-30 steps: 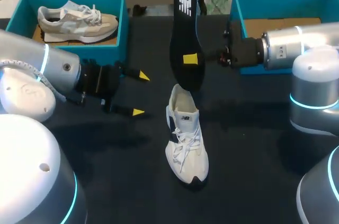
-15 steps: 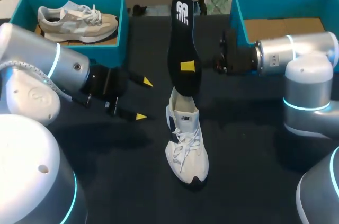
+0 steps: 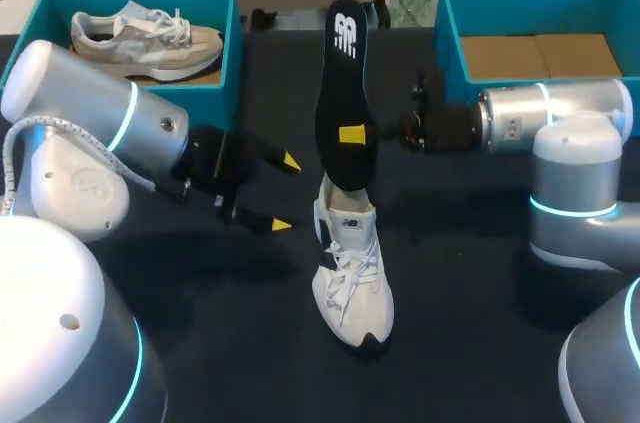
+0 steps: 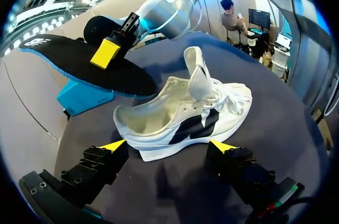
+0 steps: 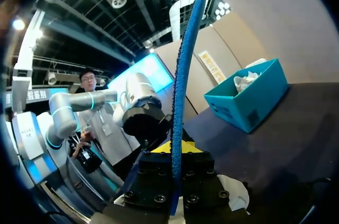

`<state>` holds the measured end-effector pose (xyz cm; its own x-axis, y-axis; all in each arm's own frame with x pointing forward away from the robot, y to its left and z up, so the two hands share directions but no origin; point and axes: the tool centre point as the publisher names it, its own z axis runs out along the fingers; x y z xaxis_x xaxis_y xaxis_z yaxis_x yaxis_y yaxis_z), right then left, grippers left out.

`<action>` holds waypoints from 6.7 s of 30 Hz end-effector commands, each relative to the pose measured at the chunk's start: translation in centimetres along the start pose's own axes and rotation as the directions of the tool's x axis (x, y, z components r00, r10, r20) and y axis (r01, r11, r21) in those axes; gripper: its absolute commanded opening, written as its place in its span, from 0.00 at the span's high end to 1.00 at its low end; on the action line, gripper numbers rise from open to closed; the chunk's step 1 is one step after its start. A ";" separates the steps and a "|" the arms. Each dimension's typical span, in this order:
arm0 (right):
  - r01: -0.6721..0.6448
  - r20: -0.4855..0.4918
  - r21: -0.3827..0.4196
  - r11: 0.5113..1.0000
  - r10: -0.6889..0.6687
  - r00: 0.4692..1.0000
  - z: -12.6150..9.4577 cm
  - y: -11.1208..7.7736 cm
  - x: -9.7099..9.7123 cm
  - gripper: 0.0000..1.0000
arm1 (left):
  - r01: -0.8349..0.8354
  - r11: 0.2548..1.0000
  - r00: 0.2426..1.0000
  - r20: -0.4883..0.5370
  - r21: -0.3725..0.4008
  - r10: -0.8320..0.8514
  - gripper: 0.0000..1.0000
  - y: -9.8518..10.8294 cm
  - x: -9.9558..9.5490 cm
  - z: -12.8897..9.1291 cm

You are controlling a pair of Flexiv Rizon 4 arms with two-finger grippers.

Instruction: Take the shoe out of the shoebox, open the shoe tongue, remove and reinsert the insole, then place the shoe into the shoebox

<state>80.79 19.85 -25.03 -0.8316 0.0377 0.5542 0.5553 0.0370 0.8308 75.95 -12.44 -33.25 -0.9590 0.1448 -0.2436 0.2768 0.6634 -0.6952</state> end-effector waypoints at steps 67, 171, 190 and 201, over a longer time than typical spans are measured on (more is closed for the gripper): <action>0.157 -0.041 -0.042 0.987 -0.159 0.986 0.4 -2.9 -2.0 1.00 | 0.287 0.957 0.956 -0.056 -0.051 -0.289 0.00 0.8 -0.5 2.9; 0.018 -0.042 0.143 0.990 -0.012 0.999 0.3 -7.0 -2.0 1.00 | 0.230 0.969 0.968 -0.079 -0.090 -0.237 0.00 -0.3 -0.8 4.3; -0.123 0.009 0.202 0.972 0.123 0.992 0.1 -11.2 -1.0 1.00 | 0.230 0.969 0.968 -0.079 -0.090 -0.237 0.00 -0.3 -0.8 4.3; -0.161 0.037 0.203 0.966 0.156 0.987 0.3 -12.6 -0.1 1.00 | 0.230 0.969 0.968 -0.079 -0.090 -0.237 0.00 -0.3 -0.8 4.3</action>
<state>74.62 19.60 -35.27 -0.7311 0.0678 0.6789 0.6724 0.2402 0.7001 76.99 -16.01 -35.79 -0.9990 0.0410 -0.0167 0.0417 0.7412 -0.6700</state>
